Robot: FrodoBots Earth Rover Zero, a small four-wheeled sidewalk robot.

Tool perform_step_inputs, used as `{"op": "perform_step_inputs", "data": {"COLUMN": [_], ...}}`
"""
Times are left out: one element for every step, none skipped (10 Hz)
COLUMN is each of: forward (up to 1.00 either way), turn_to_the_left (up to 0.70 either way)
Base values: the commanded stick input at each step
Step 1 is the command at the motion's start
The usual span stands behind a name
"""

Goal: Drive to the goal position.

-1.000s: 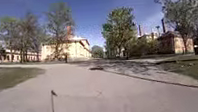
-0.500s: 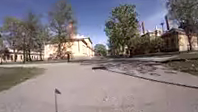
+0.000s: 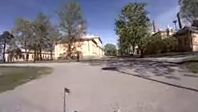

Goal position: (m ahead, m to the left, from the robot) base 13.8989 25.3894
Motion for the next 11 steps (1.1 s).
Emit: {"op": "perform_step_inputs", "data": {"forward": [0.66,0.67,0.67,0.68,0.7,0.7,0.7,0.7,0.7,0.7,0.7], "turn_to_the_left": [0.0,0.0,0.0,0.0,0.0,0.0,0.0,0.0,0.0,0.0,0.0]}}
